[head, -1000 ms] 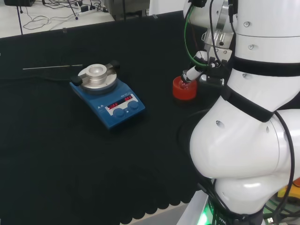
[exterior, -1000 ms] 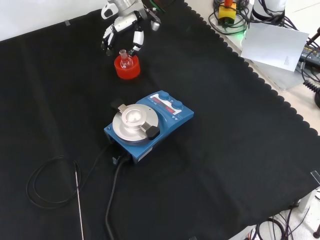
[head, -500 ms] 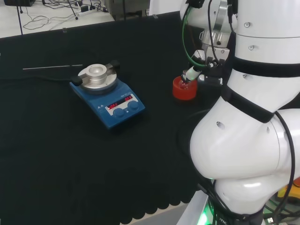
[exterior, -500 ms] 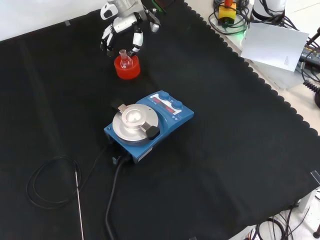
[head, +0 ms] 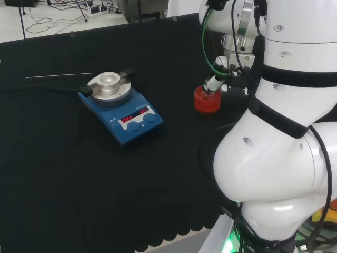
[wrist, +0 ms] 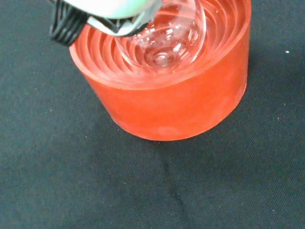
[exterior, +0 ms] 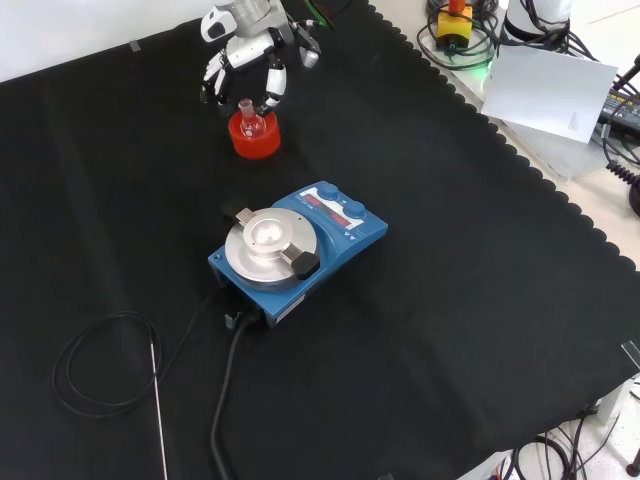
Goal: Pick up the round-bottom flask.
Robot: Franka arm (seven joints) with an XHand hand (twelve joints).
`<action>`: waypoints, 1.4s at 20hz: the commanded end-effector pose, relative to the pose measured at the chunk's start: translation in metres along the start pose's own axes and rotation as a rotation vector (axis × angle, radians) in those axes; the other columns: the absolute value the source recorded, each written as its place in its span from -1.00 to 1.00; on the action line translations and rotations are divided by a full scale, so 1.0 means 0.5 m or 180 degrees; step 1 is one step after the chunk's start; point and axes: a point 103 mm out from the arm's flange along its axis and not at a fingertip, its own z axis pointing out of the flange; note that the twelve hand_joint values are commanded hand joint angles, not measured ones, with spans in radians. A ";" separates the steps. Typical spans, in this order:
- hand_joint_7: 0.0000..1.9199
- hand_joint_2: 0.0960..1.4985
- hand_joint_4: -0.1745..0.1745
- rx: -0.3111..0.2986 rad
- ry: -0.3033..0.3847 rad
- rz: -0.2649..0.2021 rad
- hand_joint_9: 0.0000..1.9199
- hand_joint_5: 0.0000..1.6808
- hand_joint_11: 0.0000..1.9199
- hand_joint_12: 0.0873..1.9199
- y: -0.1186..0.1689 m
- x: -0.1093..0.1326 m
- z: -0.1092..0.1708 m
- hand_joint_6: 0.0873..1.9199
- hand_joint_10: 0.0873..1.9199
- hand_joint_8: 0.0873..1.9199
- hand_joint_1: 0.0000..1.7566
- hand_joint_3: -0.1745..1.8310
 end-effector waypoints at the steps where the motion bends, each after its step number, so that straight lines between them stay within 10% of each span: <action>1: -0.76 -0.24 -0.26 -0.0018 -0.0025 0.0012 -0.58 -0.07 -0.73 0.39 0.006 0.005 0.001 -0.36 -0.35 -0.35 0.12 -0.15; 7: -0.73 -0.22 -0.40 -0.0078 -0.0033 0.0009 -0.55 0.11 -0.69 0.39 0.007 0.003 -0.003 -0.28 -0.34 -0.34 0.12 -0.14; 9: -0.71 0.01 0.40 -0.0109 -0.0072 0.0034 -0.53 0.22 -0.67 0.38 0.006 0.006 -0.005 -0.17 -0.35 -0.33 0.18 -0.36; 11: -0.70 0.14 0.73 -0.0156 -0.0114 0.0054 -0.51 0.27 -0.65 0.37 0.004 0.008 -0.009 -0.15 -0.36 -0.32 0.20 -0.50; 19: -0.61 -0.14 0.27 -0.0209 0.0009 0.0106 -0.40 0.34 -0.53 0.32 -0.014 0.012 -0.051 -0.06 -0.42 -0.35 0.27 -0.12; 28: -0.61 -0.15 0.20 -0.0248 -0.0054 0.0058 -0.39 0.34 -0.52 0.32 -0.063 0.063 -0.144 -0.04 -0.42 -0.34 0.27 -0.09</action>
